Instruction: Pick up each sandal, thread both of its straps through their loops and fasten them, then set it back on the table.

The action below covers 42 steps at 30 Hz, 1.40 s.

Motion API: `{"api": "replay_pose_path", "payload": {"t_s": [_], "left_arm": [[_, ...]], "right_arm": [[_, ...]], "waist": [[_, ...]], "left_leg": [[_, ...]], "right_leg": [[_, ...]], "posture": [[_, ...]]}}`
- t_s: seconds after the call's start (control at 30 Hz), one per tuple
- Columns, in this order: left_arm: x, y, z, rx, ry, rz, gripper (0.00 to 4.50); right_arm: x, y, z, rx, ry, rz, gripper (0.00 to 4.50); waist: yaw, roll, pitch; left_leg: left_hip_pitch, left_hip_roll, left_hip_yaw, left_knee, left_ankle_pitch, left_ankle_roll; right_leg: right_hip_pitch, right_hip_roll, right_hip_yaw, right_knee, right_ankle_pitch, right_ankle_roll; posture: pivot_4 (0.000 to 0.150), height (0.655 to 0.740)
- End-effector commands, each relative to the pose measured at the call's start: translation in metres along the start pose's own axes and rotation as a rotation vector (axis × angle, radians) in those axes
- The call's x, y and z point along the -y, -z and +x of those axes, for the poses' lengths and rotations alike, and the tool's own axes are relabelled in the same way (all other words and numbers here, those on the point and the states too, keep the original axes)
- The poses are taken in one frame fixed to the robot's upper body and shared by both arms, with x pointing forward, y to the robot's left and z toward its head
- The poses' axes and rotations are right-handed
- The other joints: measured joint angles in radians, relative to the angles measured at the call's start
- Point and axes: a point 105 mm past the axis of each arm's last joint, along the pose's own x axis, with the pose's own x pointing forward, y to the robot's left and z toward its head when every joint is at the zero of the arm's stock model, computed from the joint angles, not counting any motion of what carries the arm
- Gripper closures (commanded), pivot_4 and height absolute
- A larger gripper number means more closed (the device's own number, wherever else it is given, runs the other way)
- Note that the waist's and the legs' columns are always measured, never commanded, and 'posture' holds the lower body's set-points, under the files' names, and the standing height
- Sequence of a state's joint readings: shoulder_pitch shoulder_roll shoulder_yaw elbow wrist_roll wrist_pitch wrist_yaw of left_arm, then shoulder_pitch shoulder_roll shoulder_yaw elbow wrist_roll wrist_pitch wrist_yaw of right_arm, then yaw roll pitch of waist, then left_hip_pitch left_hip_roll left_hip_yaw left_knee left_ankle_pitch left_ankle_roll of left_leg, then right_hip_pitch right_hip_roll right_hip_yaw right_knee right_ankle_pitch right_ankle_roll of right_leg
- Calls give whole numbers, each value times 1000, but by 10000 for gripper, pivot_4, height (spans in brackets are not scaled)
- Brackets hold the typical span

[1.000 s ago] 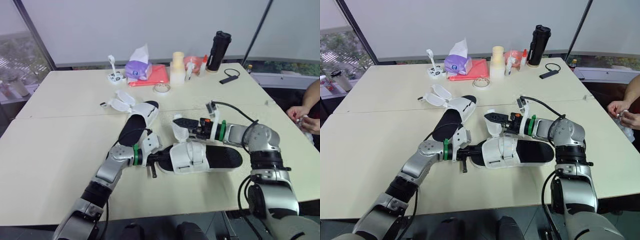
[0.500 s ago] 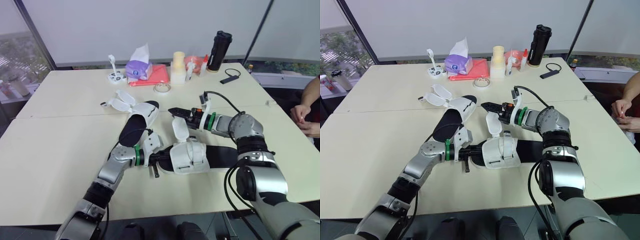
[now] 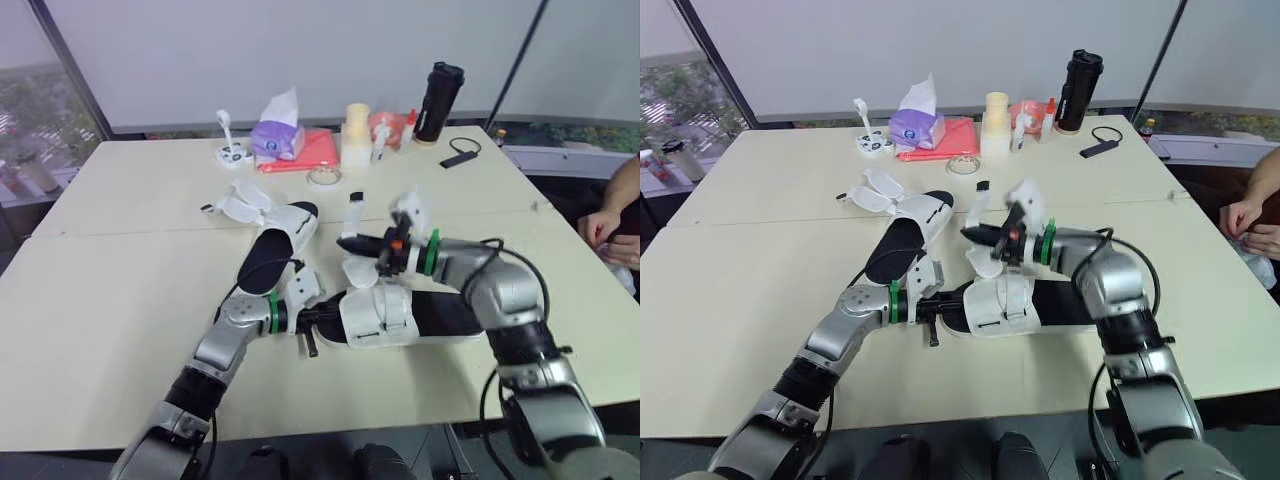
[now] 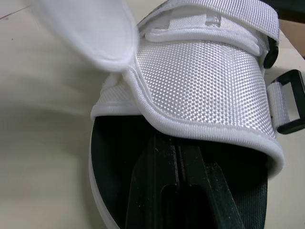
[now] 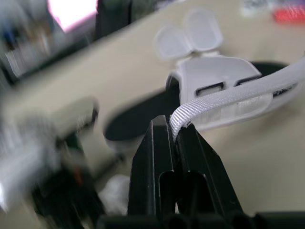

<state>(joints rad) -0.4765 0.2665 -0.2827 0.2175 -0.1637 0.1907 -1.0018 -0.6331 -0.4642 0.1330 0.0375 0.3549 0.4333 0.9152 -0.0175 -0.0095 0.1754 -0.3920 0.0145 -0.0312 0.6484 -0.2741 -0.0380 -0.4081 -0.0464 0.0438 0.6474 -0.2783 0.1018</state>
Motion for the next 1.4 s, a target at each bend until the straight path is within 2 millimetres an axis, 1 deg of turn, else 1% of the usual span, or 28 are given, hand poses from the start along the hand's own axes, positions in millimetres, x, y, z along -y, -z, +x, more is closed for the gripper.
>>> {"api": "replay_pose_path", "payload": {"t_s": [0.03,0.07,0.1,0.13,0.17,0.23,0.3,0.33,0.37,0.5,0.6,0.63,0.67,0.73,0.83,0.87,0.97,1.1,1.13,1.2,1.3,1.4], "left_arm": [[9,12,3,-36,30,-27,45000],[9,12,2,-36,28,-27,45000],[8,12,2,-36,27,-28,45000],[8,13,2,-37,27,-29,45000],[8,13,1,-38,27,-30,45000],[9,14,2,-41,33,-33,45000],[10,14,3,-43,37,-35,45000],[10,15,3,-43,38,-35,45000],[10,14,4,-44,43,-33,45000],[10,14,5,-46,50,-30,45000],[10,15,4,-49,56,-31,45000],[11,15,4,-50,60,-32,45000],[11,15,4,-51,62,-32,45000],[11,16,4,-52,64,-32,45000],[12,16,4,-51,65,-31,45000],[12,16,4,-51,66,-31,45000],[12,16,3,-53,69,-32,45000],[13,17,2,-54,75,-34,45000],[13,17,2,-54,76,-34,45000],[13,18,3,-56,77,-35,45000],[14,19,3,-60,86,-34,45000],[14,18,4,-58,88,-36,45000]], "right_arm": [[-19,-25,-4,69,7,-585,44825],[-24,-25,-5,79,-6,-689,44825],[-27,-24,-6,88,-16,-744,44825],[-30,-25,-7,103,-17,-853,44825],[-32,-25,-8,116,-19,-924,44825],[-36,-11,-20,88,-50,-1285,44825],[-38,5,-33,80,-123,-1504,44825],[-38,11,-38,81,-158,-1570,44825],[-39,11,-43,118,-151,-1587,44825],[-33,6,-50,193,-58,-1556,44825],[-29,9,-54,169,-39,-1542,36404],[-28,8,-55,169,-25,-1539,31813],[-27,7,-56,169,-8,-1540,25913],[-21,4,-60,154,36,-1541,16016],[-9,3,-69,88,110,-1512,1382],[-6,5,-77,55,135,-1500,528],[-3,10,-97,-16,186,-1469,528],[2,26,-129,-150,288,-1356,528],[2,27,-133,-163,300,-1336,528],[-4,30,-136,-184,280,-1348,528],[-7,30,-139,-199,315,-1317,528],[3,30,-151,-227,434,-1191,528]], "waist": [[0,0,0],[0,0,0],[0,0,0],[1,0,0],[1,0,0],[4,0,0],[8,0,0],[6,0,0],[5,-1,0],[8,-1,0],[7,-1,0],[7,-1,0],[6,-1,0],[4,-1,0],[5,-1,0],[6,-1,0],[11,-1,0],[6,-1,0],[5,-1,0],[4,-1,0],[3,-1,0],[5,-1,0]], "left_leg": [[0,0,0,0,0,0],[0,0,0,0,0,0],[0,0,0,1,0,0],[1,0,0,1,0,0],[1,0,0,1,0,0],[1,0,0,1,0,0],[1,-1,0,1,0,0],[1,-1,1,1,0,0],[1,-1,2,1,0,0],[3,-1,1,1,1,-1],[3,-2,1,2,1,-1],[3,-2,1,2,1,-1],[3,-2,1,2,1,-1],[3,-2,1,1,1,-1],[4,-2,1,2,1,-1],[4,-2,1,2,1,-1],[4,-2,0,2,1,-1],[7,-2,0,2,1,-1],[8,-2,0,1,1,-1],[13,-2,0,0,0,-1],[17,-2,2,-1,0,0],[18,-2,2,0,0,0]], "right_leg": [[0,0,0,0,0,0],[0,0,0,0,0,0],[1,0,0,0,0,0],[1,0,0,0,0,0],[1,0,0,0,0,0],[1,0,0,0,0,0],[1,-1,0,0,0,0],[1,-1,1,-1,0,0],[1,-1,1,-1,0,0],[4,-1,2,0,0,0],[5,-1,2,0,0,0],[5,-1,2,0,0,-1],[5,-1,2,0,0,0],[5,-1,2,0,0,-1],[5,-1,2,0,0,-1],[5,-1,2,0,0,-1],[7,-1,2,0,0,-1],[10,-1,3,-1,0,-1],[11,-1,3,-1,0,-1],[14,0,4,-1,0,-1],[17,0,5,-1,-2,-4],[18,0,6,-1,-2,-4]], "posture": [[1500,7400],[1500,7400],[1500,7400],[1500,7400],[1500,7400],[1500,7400],[1500,7400],[1500,7400],[1500,7400],[1500,7400],[1500,7400],[1500,7400],[1500,7400],[1500,7400],[1500,7400],[1500,7400],[1500,7400],[1500,7400],[1500,7400],[1500,7400],[1500,7400],[1500,7400]]}}
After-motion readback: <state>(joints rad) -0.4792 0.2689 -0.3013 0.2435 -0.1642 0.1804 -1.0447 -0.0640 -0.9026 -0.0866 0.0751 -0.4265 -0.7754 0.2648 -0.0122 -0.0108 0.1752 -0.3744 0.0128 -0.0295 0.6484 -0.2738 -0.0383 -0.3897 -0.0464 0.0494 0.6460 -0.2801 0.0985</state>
